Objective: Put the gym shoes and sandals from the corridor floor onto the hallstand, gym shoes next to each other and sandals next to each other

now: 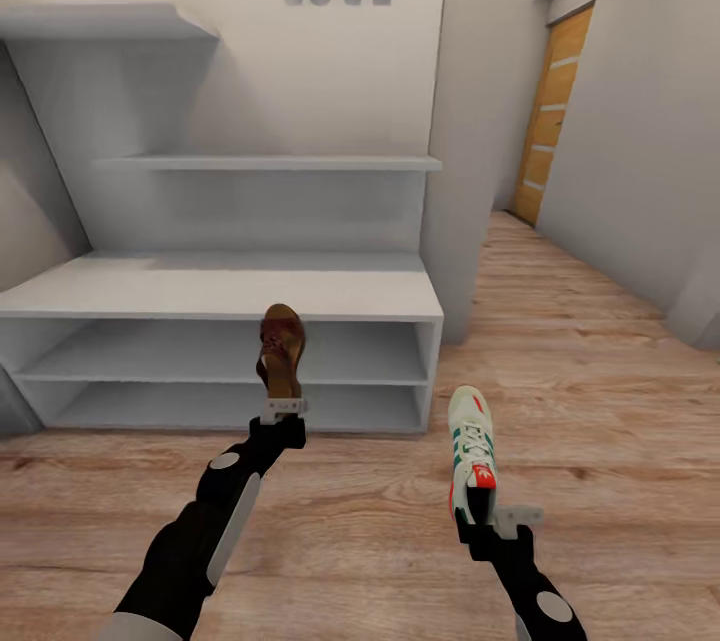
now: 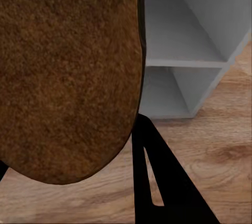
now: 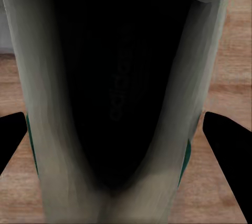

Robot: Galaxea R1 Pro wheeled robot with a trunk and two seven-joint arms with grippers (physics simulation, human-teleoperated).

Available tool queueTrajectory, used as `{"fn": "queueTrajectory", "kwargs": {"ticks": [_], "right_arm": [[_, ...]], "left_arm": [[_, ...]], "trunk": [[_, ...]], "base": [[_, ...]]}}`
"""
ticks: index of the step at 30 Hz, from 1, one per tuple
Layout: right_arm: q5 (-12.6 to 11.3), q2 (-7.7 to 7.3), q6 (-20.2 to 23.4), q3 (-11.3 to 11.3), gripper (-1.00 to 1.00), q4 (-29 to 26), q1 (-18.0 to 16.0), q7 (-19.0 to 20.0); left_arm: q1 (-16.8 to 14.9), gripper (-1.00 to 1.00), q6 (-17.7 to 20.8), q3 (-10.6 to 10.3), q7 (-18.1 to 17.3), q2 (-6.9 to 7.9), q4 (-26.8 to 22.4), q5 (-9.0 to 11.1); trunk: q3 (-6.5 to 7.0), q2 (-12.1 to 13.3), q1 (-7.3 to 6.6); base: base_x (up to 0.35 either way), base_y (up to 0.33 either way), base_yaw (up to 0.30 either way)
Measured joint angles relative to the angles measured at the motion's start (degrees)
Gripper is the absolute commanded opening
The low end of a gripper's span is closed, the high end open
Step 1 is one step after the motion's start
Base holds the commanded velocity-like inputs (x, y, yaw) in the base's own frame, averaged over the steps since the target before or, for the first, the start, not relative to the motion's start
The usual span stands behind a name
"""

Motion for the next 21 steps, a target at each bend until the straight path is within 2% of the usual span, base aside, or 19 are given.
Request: {"fn": "queueTrajectory", "kwargs": {"ticks": [21], "right_arm": [[-0.06, -0.04, 0.00, -0.01, -1.00, -0.15, 0.01, 0.02]], "left_arm": [[0.00, -1.00, 0.00, 0.04, 0.00, 0.06, 0.01, 0.07]], "trunk": [[0.02, 0.00, 0.00]], "base": [[0.000, 0.322, 0.003]]}}
